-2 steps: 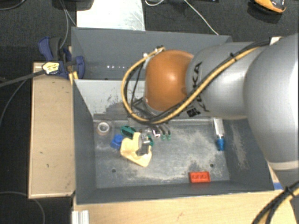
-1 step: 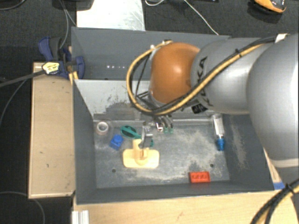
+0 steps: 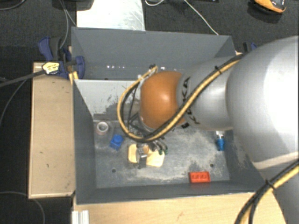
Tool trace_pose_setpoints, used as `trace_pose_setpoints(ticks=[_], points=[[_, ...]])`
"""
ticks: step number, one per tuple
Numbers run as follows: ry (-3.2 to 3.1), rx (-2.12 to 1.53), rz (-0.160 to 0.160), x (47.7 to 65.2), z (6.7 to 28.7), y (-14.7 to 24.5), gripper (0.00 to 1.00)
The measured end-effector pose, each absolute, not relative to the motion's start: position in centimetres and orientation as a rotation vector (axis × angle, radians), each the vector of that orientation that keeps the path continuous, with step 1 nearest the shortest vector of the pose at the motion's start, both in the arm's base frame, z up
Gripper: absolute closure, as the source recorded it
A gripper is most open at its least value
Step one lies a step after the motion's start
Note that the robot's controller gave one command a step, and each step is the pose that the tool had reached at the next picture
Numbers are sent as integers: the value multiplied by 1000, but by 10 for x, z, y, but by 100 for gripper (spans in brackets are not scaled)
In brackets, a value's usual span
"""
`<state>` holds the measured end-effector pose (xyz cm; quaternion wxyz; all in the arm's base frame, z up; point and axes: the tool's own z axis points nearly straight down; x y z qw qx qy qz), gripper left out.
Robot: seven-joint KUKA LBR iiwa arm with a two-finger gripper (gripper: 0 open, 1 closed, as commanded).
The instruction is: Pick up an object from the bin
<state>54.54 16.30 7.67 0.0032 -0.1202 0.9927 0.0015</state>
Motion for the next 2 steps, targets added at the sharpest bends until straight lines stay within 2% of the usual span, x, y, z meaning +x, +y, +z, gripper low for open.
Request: trace_pose_setpoints(ticks=[1, 2], points=[[3072, -595, 4, 557, 71, 177, 0], [3074, -586, 5, 557, 71, 177, 100]])
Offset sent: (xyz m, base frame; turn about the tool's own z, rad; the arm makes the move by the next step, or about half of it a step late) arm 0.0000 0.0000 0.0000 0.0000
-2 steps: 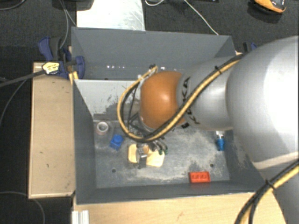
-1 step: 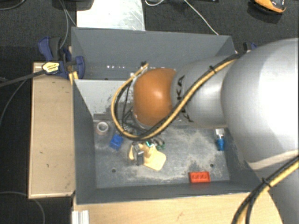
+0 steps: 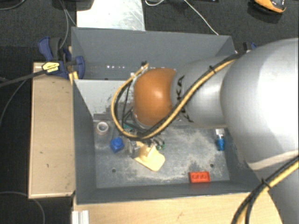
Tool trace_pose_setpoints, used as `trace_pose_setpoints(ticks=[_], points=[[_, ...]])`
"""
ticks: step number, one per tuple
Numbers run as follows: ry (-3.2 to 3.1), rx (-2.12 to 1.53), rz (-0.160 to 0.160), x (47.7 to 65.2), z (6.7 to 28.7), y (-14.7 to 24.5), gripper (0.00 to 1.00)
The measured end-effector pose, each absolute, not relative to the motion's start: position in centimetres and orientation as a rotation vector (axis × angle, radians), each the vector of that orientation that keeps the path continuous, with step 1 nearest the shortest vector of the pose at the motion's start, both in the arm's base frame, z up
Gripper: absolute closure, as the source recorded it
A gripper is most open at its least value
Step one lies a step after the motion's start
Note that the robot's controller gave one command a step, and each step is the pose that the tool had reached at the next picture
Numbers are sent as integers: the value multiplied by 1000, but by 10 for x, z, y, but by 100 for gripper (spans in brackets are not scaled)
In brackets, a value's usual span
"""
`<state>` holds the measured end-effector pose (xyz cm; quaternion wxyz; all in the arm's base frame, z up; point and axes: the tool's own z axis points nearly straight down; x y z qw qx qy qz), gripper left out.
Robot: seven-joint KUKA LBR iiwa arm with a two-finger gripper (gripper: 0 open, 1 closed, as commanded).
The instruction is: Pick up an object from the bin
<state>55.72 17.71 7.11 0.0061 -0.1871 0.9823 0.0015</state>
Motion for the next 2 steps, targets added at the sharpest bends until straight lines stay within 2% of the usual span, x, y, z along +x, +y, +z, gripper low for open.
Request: trace_pose_setpoints(ticks=[1, 2], points=[[3075, -580, 4, 557, 71, 177, 0], [3076, -578, 4, 557, 71, 177, 0]])
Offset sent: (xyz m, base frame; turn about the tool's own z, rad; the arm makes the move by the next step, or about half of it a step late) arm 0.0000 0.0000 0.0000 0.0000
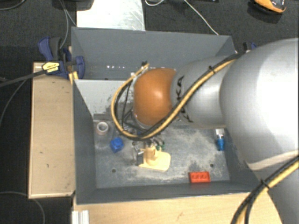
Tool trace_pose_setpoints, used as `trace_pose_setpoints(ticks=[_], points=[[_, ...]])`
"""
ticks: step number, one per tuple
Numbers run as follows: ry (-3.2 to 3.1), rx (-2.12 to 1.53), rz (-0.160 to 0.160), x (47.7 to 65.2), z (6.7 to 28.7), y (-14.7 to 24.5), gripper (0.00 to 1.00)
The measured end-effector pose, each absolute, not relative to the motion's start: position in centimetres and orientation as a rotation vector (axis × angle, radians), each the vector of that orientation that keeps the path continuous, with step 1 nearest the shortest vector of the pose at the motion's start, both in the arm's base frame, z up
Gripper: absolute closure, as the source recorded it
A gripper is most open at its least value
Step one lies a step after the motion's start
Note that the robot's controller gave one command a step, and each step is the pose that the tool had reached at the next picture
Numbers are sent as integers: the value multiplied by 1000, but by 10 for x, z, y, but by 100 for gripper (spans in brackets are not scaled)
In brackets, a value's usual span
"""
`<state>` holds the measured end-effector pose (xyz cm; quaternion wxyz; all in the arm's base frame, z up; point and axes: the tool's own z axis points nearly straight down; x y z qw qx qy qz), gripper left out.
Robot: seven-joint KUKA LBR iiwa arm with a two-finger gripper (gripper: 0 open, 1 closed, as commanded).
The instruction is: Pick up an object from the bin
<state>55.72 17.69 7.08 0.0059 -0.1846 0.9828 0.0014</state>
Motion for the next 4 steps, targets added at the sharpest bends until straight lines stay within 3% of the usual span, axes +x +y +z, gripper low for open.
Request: trace_pose_setpoints(ticks=[1, 2, 4], points=[[2903, -1157, 1, 564, 71, 183, 0], [2886, -1205, 5, 581, 71, 230, 100], [2891, -1220, 7, 587, 69, 235, 100]])
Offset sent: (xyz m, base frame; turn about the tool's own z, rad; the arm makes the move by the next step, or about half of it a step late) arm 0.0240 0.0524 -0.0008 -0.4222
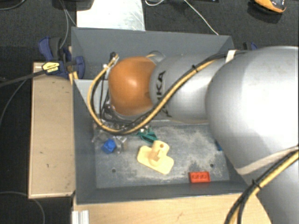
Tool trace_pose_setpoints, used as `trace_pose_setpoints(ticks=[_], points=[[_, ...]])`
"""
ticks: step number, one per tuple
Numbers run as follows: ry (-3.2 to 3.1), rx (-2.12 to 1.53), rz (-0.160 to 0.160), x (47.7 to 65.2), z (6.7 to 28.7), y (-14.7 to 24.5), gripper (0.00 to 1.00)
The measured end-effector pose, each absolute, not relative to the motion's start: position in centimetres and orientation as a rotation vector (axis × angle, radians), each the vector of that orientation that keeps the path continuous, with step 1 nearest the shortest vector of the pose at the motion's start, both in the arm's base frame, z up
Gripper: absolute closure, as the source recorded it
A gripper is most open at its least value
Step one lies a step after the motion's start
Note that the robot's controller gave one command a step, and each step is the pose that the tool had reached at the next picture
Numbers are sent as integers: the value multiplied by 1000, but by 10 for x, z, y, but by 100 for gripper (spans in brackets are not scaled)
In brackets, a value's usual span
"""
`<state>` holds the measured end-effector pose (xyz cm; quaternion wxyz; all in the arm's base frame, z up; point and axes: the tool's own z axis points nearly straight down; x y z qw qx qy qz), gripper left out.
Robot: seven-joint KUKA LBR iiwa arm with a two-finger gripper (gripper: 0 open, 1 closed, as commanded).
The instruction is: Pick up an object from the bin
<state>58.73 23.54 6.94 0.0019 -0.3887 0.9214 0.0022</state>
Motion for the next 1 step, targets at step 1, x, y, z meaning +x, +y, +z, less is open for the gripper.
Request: trace_pose_setpoints(ticks=[1], points=[[2894, -1186, 5, 578, 71, 239, 100]])
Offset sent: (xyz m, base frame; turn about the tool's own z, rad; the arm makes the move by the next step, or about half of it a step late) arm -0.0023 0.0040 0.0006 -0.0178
